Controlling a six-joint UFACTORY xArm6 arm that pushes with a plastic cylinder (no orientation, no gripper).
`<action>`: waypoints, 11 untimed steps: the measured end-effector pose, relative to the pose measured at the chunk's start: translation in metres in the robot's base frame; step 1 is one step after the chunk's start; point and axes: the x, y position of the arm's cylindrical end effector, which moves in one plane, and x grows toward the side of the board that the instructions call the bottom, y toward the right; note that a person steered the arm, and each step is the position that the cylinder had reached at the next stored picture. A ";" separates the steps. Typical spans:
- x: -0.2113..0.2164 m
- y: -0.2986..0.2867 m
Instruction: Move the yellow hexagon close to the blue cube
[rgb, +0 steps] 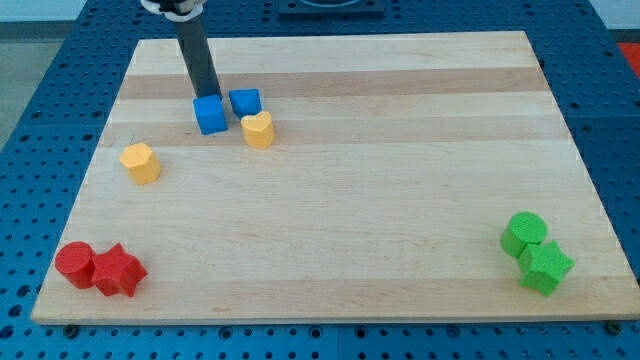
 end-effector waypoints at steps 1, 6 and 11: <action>0.003 -0.014; 0.127 -0.090; 0.121 -0.035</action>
